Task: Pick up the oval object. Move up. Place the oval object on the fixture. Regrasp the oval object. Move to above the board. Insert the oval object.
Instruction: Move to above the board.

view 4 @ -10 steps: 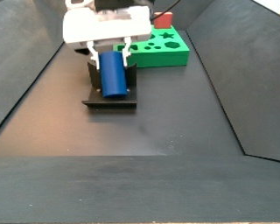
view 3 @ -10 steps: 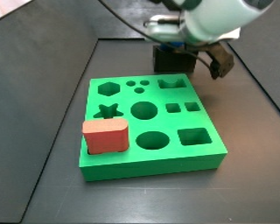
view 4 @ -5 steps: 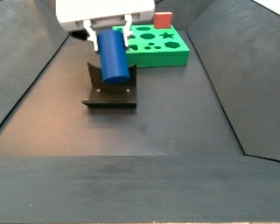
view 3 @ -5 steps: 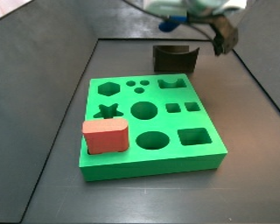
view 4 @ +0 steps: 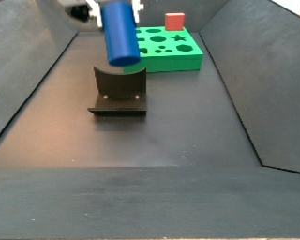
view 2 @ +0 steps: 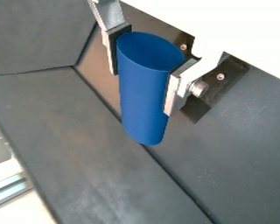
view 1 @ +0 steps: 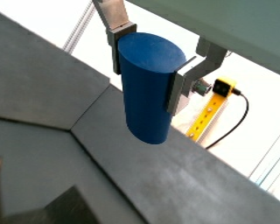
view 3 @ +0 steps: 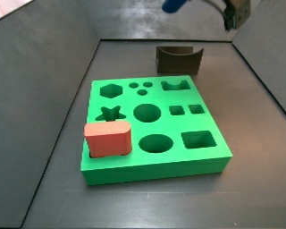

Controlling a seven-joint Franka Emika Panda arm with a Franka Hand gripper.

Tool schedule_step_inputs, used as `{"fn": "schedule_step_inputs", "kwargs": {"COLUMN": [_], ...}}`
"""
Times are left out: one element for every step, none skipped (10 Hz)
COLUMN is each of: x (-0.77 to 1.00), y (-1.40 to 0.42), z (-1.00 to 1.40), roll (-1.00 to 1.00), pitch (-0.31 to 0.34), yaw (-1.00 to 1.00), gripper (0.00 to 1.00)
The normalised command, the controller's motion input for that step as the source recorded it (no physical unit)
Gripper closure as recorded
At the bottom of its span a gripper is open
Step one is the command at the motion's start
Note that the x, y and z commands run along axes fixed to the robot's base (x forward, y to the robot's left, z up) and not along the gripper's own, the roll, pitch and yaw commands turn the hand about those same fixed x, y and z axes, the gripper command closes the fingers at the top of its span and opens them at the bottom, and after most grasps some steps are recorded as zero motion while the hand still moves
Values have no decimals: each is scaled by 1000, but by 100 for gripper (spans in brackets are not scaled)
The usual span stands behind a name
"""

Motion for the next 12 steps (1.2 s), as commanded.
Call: {"fn": "schedule_step_inputs", "kwargs": {"x": [-93, -93, -95, -95, -95, -98, -98, -99, -71, -55, -36, -15], "y": [74, 71, 63, 59, 51, 46, 39, 36, 18, 12, 5, -2], "z": [1000, 1000, 1000, 1000, 1000, 1000, 1000, 1000, 731, 611, 434, 206], "roll": [-48, -48, -51, -53, -54, -58, -67, -68, -69, -72, -78, -75], "pitch": [-40, -33, -11, 0, 20, 36, 42, 46, 54, 56, 67, 88], "yaw": [-11, -21, -37, -40, -37, -33, -21, -15, 4, 11, 21, 30], "gripper": [100, 100, 100, 100, 100, 100, 100, 100, 100, 100, 100, 100]}}
